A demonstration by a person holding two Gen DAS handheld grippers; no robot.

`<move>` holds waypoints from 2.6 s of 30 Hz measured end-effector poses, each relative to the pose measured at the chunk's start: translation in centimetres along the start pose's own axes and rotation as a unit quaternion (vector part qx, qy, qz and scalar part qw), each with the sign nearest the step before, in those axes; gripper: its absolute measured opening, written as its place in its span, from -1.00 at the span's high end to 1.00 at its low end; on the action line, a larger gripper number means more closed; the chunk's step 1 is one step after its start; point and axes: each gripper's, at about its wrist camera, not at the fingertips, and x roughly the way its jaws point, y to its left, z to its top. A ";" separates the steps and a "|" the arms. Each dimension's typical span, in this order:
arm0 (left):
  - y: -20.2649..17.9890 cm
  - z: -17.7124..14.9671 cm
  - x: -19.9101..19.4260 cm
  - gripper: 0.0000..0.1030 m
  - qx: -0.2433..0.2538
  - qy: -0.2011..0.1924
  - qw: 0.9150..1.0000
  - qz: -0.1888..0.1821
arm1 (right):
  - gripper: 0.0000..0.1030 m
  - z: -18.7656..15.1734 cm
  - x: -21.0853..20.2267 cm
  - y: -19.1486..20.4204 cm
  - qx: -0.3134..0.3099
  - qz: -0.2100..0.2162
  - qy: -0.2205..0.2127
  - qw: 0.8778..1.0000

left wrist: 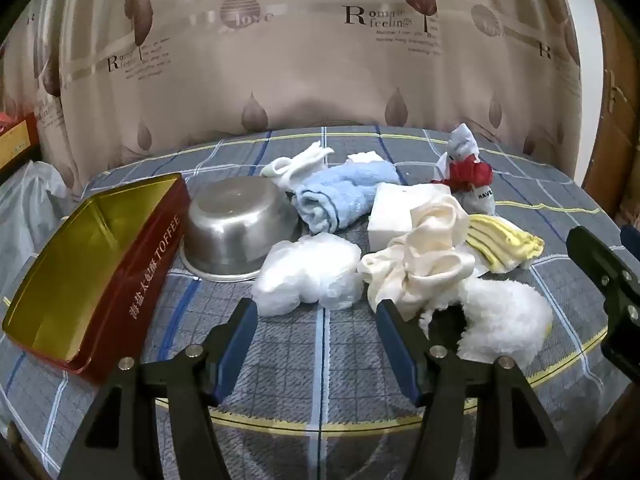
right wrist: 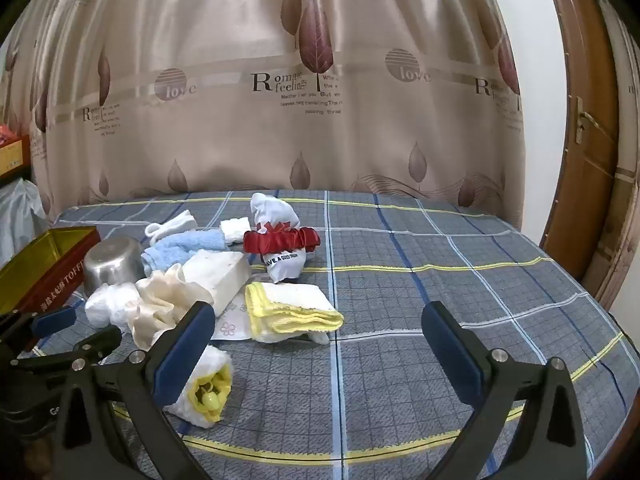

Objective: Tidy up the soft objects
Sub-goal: 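Grasp the plastic-wrapped white bundle with the left gripper, then carry the white bundle toward the tin with the left gripper while the right grasps the fluffy item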

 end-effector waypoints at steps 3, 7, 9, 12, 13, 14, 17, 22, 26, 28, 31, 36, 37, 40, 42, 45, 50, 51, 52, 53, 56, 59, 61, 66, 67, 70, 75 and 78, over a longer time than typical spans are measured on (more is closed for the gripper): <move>0.1 0.1 0.2 -0.23 0.000 0.003 1.000 -0.001 | -0.99 0.2 0.0 0.1 0.000 -0.001 -0.001 1.000; 0.5 -0.1 0.3 -0.23 -0.012 0.000 1.000 0.002 | -0.99 0.2 0.0 -0.4 0.009 0.001 0.000 1.000; 0.8 0.0 0.3 -0.23 -0.026 0.007 1.000 0.001 | -0.99 0.1 0.0 -0.7 0.016 0.005 0.002 1.000; 2.1 -0.7 -0.6 -0.23 -0.043 0.002 0.999 0.001 | -0.99 -0.1 0.1 -1.0 0.025 0.007 0.005 1.000; 2.4 -1.0 -1.0 -0.23 -0.045 0.003 0.999 0.001 | -0.99 0.0 0.2 -1.0 0.029 0.007 0.007 1.000; 2.7 -1.2 -1.3 -0.23 -0.045 0.008 0.999 -0.002 | -0.99 0.0 0.1 -1.0 0.030 0.007 0.006 1.000; 3.1 -1.7 -1.9 -0.23 -0.040 0.035 0.998 -0.017 | -0.99 0.0 0.1 -1.1 0.030 0.007 0.005 1.000; 3.8 -1.6 -3.0 -0.23 -0.039 0.042 0.998 -0.040 | -0.99 0.2 0.4 -1.6 0.040 0.019 0.020 0.999; 4.7 0.4 -3.0 -0.23 -0.034 0.050 0.996 -0.069 | -0.99 0.5 1.4 -2.6 0.049 0.016 0.048 0.998; 5.0 1.5 -2.6 -0.23 -0.038 0.057 0.994 -0.086 | -0.99 0.6 1.4 -2.7 0.033 0.006 0.041 0.999; 5.5 3.2 -1.6 -0.23 -0.043 0.063 0.993 -0.091 | -0.99 0.6 1.7 -3.1 0.033 0.008 0.045 0.998; 5.0 4.6 0.4 -0.23 -0.016 0.076 0.993 -0.089 | -0.99 0.5 1.6 -3.3 0.037 0.020 0.038 0.998; 4.9 4.8 0.8 -0.23 -0.010 0.080 0.993 -0.089 | -0.99 0.6 1.6 -3.3 0.034 0.022 0.037 0.998; 4.9 4.9 2.2 -0.23 0.005 0.099 0.990 -0.100 | -0.99 0.6 1.4 -3.0 0.029 0.026 0.032 0.999; 5.0 4.7 2.7 -0.23 0.012 0.106 0.989 -0.104 | -0.99 0.6 1.5 -3.0 0.030 0.030 0.032 0.999; 5.5 4.8 3.4 -0.23 0.013 0.113 0.987 -0.114 | -0.99 0.6 1.7 -3.2 0.036 0.033 0.036 0.998; 5.5 4.9 4.3 -0.23 0.029 0.128 0.983 -0.125 | -0.99 0.6 1.9 -3.3 0.040 0.035 0.039 0.998; 5.4 4.8 4.5 -0.23 0.036 0.130 0.983 -0.126 | -0.99 0.6 1.9 -3.3 0.040 0.035 0.039 0.998; 5.2 4.7 4.6 -0.23 0.044 0.135 0.982 -0.128 | -0.99 0.6 1.9 -3.3 0.040 0.036 0.039 0.998; 5.0 4.6 4.7 -0.21 0.047 0.134 0.981 -0.129 | -0.99 0.6 1.9 -3.3 0.039 0.036 0.040 0.998; 4.4 4.5 4.9 0.37 0.060 0.133 0.981 -0.128 | -0.99 0.6 2.1 -3.3 0.039 0.040 0.043 0.997; 4.3 4.3 5.1 0.45 0.060 0.128 0.984 -0.109 | -0.99 0.6 2.2 -3.3 0.042 0.041 0.045 0.997; 4.2 4.2 5.1 0.48 0.060 0.125 0.985 -0.102 | -0.99 0.6 2.2 -3.3 0.041 0.041 0.045 0.997; 4.6 3.7 3.7 0.52 0.028 0.117 0.989 -0.090 | -0.99 0.5 2.4 -3.5 0.046 0.053 0.046 0.996; 4.8 3.4 3.0 0.52 0.017 0.116 0.989 -0.092 | -0.99 0.4 2.4 -3.5 0.047 0.060 0.046 0.996; 5.2 2.9 1.1 0.52 -0.010 0.114 0.990 -0.088 | -1.00 0.5 2.7 -3.5 0.042 0.084 0.062 0.994; 5.8 2.0 -3.0 0.52 -0.030 0.103 0.990 -0.097 | -1.00 0.7 1.8 -2.3 -0.015 0.204 0.115 0.972; 5.6 1.4 -5.1 0.51 -0.020 0.098 0.991 -0.094 | -0.98 0.5 0.9 0.0 -0.106 0.245 0.136 0.954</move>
